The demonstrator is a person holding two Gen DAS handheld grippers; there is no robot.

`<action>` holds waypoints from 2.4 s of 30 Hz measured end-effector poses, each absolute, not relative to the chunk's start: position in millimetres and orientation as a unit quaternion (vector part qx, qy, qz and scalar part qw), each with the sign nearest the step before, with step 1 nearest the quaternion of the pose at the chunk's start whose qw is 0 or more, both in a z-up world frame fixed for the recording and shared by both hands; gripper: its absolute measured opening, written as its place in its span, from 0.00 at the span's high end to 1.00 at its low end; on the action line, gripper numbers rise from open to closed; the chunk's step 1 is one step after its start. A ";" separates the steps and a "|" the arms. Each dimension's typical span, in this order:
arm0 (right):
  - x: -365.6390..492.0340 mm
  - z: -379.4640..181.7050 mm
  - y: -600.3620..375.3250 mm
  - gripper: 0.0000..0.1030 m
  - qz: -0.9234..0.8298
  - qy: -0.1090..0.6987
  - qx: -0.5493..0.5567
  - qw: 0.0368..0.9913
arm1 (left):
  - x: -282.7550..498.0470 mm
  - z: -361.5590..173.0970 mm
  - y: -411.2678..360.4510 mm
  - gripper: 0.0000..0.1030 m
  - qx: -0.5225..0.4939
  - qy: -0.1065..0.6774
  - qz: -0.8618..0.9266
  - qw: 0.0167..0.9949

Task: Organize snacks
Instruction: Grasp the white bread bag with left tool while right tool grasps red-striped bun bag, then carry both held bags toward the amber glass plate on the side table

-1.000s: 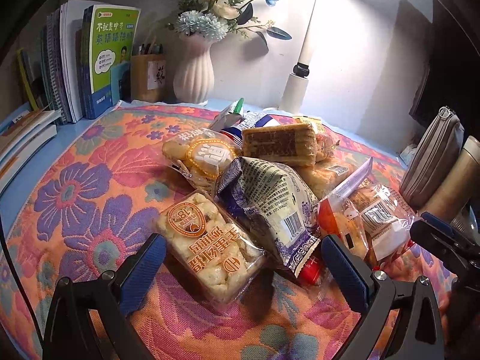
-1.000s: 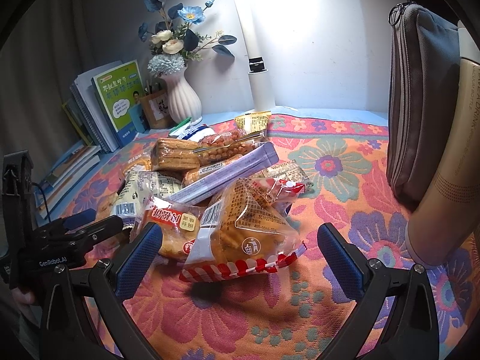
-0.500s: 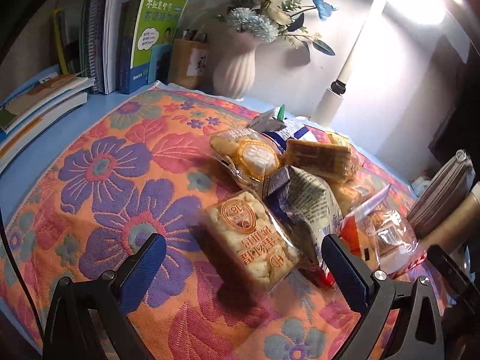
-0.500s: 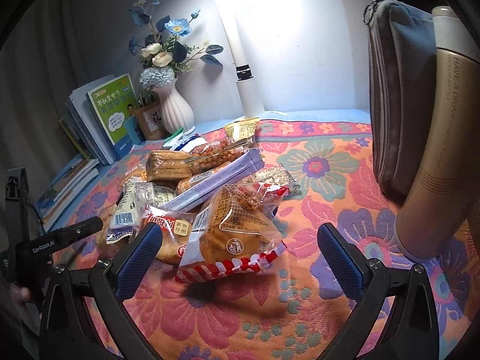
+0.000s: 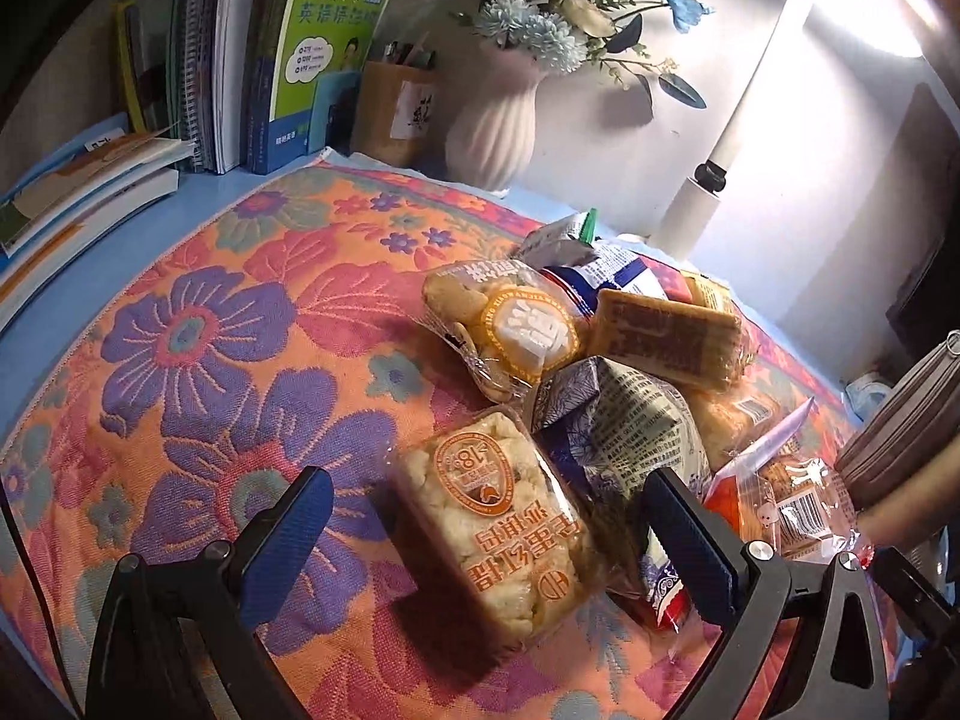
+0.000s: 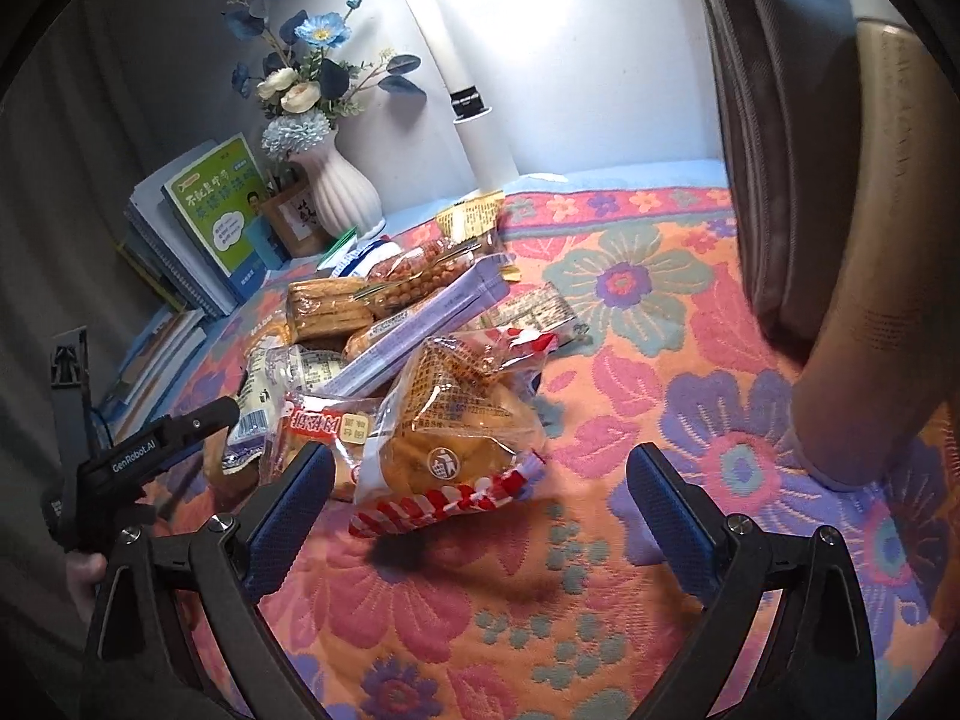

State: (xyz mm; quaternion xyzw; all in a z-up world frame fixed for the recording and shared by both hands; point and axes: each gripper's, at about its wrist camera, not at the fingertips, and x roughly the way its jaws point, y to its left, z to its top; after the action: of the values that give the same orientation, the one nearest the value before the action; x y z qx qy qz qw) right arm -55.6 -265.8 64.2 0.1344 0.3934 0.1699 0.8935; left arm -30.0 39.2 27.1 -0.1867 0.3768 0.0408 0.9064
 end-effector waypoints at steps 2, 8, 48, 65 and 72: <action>-47.5 58.4 -259.7 0.04 0.171 0.405 0.141 0.887 | -34.5 27.9 46.6 0.03 -0.204 0.368 0.042 0.906; -31.7 47.0 -242.4 0.04 0.177 0.427 0.151 0.874 | -34.8 25.1 49.9 0.06 -0.202 0.376 0.049 0.903; -76.1 50.0 -254.6 0.46 0.144 0.438 0.115 0.880 | -68.5 35.1 17.2 0.57 -0.047 0.402 0.038 0.914; -158.1 103.8 -326.0 0.46 0.088 0.387 0.130 0.909 | -114.8 87.2 -116.6 0.57 -0.020 0.358 -0.094 0.929; -188.3 128.4 -366.4 0.46 0.063 0.350 0.146 0.923 | -125.1 95.5 -170.7 0.57 0.001 0.362 -0.150 0.920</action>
State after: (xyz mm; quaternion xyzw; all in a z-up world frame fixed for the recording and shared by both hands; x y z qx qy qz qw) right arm -188.3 -366.4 128.4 0.1457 0.3504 0.0627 0.9231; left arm -125.1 -170.7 95.5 0.0013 0.3617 -0.1503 0.9201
